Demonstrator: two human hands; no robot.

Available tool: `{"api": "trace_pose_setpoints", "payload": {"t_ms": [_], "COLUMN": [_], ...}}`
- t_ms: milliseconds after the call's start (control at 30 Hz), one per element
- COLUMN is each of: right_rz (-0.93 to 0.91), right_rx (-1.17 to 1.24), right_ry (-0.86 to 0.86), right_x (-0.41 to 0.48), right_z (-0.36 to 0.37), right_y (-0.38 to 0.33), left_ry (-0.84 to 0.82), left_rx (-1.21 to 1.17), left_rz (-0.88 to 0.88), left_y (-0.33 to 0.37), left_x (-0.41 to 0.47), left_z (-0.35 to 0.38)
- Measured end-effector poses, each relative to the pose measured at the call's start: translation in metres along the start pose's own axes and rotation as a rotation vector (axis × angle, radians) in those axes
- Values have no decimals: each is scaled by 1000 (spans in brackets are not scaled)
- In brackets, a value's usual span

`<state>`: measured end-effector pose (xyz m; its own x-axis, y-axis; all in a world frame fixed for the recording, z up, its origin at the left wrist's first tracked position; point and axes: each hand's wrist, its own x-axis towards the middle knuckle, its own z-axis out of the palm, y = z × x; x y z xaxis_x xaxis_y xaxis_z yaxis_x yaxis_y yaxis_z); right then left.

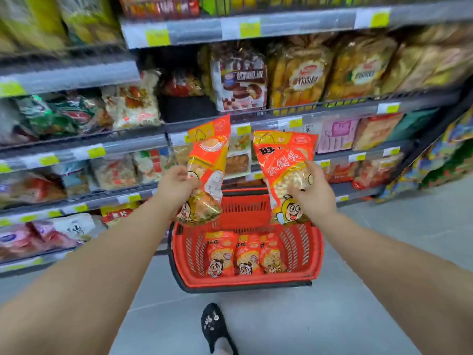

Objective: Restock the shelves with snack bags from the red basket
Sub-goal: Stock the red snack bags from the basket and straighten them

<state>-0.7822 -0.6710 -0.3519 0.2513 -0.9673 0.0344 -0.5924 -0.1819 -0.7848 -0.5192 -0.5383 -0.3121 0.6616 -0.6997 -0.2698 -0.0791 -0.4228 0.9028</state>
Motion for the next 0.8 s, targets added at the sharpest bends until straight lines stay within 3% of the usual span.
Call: {"api": "trace_pose_setpoints", "payload": {"t_ms": [333, 533, 800], "right_rz": [-381, -508, -641], "right_rx": [76, 141, 281], "right_ry": [78, 115, 192], "right_x": [-20, -33, -45], "right_z": [-70, -45, 23], "right_y": [-229, -343, -495], "left_ry": [314, 533, 649], "left_rx": [-54, -95, -43], "left_rz": [393, 534, 674], "left_y": [152, 195, 233], "left_x": [-101, -113, -95], "left_z": [-157, -265, -431]}}
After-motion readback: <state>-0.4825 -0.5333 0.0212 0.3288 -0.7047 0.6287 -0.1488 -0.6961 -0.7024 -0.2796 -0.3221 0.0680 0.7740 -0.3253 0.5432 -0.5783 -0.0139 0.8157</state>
